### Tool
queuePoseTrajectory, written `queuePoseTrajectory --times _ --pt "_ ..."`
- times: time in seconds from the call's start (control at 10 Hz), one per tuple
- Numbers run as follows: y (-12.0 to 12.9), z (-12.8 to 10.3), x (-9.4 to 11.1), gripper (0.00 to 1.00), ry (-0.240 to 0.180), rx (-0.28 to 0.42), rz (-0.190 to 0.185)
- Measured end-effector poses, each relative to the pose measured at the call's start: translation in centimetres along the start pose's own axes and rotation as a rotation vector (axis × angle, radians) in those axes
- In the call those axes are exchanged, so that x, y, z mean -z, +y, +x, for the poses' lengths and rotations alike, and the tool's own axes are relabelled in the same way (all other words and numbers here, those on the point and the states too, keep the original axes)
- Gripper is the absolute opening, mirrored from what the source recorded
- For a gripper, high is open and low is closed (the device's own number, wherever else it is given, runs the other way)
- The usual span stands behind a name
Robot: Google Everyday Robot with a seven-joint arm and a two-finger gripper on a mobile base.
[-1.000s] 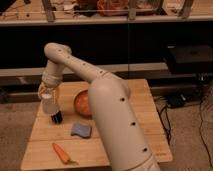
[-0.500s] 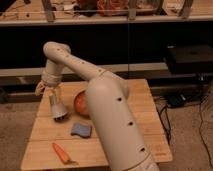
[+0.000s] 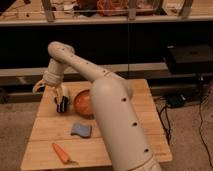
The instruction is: Place the ceramic cup over the eraser
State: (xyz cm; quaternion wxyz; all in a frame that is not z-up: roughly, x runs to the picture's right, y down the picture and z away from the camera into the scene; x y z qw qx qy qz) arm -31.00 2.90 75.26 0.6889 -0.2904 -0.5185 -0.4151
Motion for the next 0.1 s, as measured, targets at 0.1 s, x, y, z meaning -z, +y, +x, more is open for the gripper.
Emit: queuePoseTrajectory --times 0.1 --pt "-0.04 0.03 -0.07 0.80 -0.001 0.010 0.002"
